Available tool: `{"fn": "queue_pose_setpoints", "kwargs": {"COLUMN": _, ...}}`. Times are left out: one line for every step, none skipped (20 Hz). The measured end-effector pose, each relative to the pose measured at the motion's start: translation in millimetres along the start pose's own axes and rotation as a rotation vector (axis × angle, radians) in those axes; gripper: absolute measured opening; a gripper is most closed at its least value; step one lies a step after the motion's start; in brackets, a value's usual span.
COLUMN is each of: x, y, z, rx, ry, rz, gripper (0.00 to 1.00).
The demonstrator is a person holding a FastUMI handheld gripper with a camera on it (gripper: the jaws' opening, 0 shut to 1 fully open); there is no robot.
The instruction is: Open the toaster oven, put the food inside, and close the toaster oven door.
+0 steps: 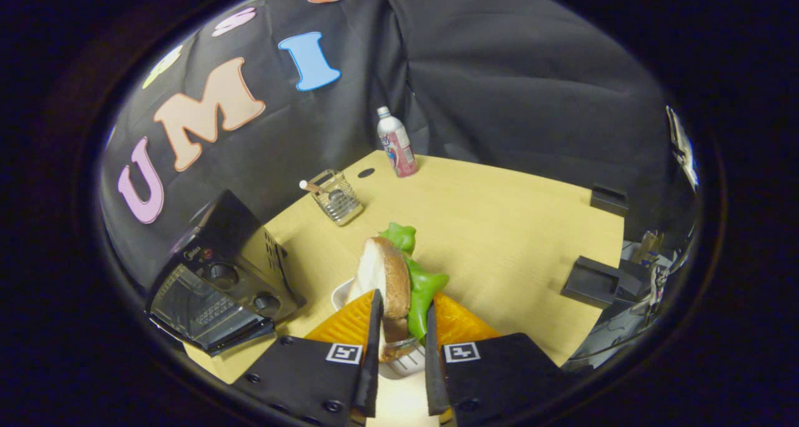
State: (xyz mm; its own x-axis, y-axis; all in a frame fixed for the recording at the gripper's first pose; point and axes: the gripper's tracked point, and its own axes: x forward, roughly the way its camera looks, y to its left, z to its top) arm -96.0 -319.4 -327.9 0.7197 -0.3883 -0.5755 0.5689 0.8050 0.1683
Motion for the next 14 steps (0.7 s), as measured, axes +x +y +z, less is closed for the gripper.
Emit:
{"fn": "queue_pose_setpoints", "kwargs": {"x": -3, "y": 2, "z": 2, "rx": -0.012, "ry": -0.004, "rz": 0.002, "gripper": 0.36}}
{"fn": "queue_pose_setpoints", "kwargs": {"x": -5, "y": 4, "z": 4, "rx": -0.025, "ry": -0.007, "rz": 0.003, "gripper": 0.31}}
{"fn": "queue_pose_setpoints", "kwargs": {"x": -6, "y": 7, "z": 6, "rx": -0.033, "ry": -0.011, "rz": 0.008, "gripper": 0.25}}
{"fn": "queue_pose_setpoints", "kwargs": {"x": -9, "y": 11, "z": 10, "rx": -0.038, "ry": -0.021, "rz": 0.01, "gripper": 0.25}}
{"fn": "queue_pose_setpoints", "kwargs": {"x": -12, "y": 13, "z": 16, "rx": -0.039, "ry": -0.038, "rz": 0.012, "gripper": 0.25}}
{"fn": "queue_pose_setpoints", "kwargs": {"x": -16, "y": 17, "z": 23, "rx": -0.036, "ry": -0.059, "rz": 0.019, "gripper": 0.25}}
{"fn": "queue_pose_setpoints", "kwargs": {"x": -22, "y": 21, "z": 31, "rx": -0.031, "ry": -0.084, "rz": 0.029, "gripper": 0.25}}
{"fn": "queue_pose_setpoints", "kwargs": {"x": -27, "y": 25, "z": 39, "rx": -0.025, "ry": -0.109, "rz": 0.039, "gripper": 0.25}}
{"fn": "queue_pose_setpoints", "kwargs": {"x": -33, "y": 29, "z": 49, "rx": -0.018, "ry": -0.134, "rz": 0.047, "gripper": 0.25}}
{"fn": "queue_pose_setpoints", "kwargs": {"x": -40, "y": 33, "z": 57, "rx": -0.01, "ry": -0.158, "rz": 0.058, "gripper": 0.25}}
{"fn": "queue_pose_setpoints", "kwargs": {"x": -47, "y": 37, "z": 64, "rx": 0.001, "ry": -0.177, "rz": 0.07, "gripper": 0.25}}
{"fn": "queue_pose_setpoints", "kwargs": {"x": -53, "y": 43, "z": 68, "rx": 0.014, "ry": -0.192, "rz": 0.083, "gripper": 0.25}}
{"fn": "queue_pose_setpoints", "kwargs": {"x": -59, "y": 48, "z": 71, "rx": 0.031, "ry": -0.202, "rz": 0.097, "gripper": 0.25}}
{"fn": "queue_pose_setpoints", "kwargs": {"x": -65, "y": 53, "z": 73, "rx": 0.052, "ry": -0.211, "rz": 0.111, "gripper": 0.25}}
